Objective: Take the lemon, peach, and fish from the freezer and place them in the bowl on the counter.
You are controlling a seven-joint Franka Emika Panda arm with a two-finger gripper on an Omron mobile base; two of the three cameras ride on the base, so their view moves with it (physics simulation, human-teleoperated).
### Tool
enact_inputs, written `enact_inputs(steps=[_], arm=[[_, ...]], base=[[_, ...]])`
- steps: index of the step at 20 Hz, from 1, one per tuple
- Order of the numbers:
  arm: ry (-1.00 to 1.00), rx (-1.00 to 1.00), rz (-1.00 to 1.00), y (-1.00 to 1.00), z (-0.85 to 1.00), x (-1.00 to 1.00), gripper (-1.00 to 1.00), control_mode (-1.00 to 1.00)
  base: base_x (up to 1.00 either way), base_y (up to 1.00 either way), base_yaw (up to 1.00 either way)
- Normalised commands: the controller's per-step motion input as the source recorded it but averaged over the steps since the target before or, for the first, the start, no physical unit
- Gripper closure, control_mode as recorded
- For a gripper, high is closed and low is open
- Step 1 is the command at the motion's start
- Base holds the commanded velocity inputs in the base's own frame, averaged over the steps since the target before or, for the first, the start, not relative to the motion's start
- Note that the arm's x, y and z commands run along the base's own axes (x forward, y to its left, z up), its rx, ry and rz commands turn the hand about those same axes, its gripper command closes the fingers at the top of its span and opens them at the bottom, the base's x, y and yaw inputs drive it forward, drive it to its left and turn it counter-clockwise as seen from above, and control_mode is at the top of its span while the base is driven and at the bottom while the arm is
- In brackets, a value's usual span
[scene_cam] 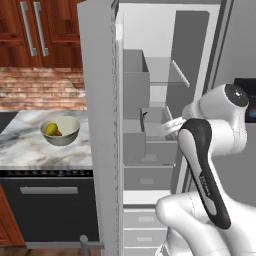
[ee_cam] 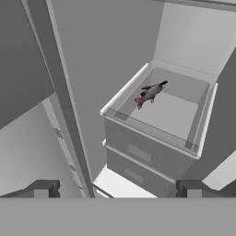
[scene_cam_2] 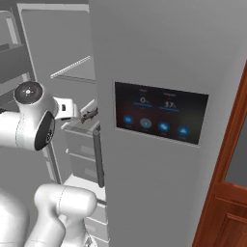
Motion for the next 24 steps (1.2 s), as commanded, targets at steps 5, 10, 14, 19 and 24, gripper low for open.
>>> enact_inputs(steps=[5,10,14,19,24], arm=[[0.0,-0.01,0.0,0.0,-0.25,0.35,-1.0,-1.0],[0.0,-0.01,0.0,0.0,-0.18,0.25,-1.0,-1.0],[0.0,0.0,0.0,0.0,-0.06,0.22,-1.0,-1.0],[0.0,0.0,0.0,0.0,-0.07,0.18,-1.0,-1.0],[0.0,0.0,0.0,0.0,-0.03,0.2,-1.0,-1.0]], base=[[0.0,0.0,0.0],[0.0,0.0,0.0],[0.0,0.0,0.0],[0.0,0.0,0.0],[0.0,0.0,0.0]])
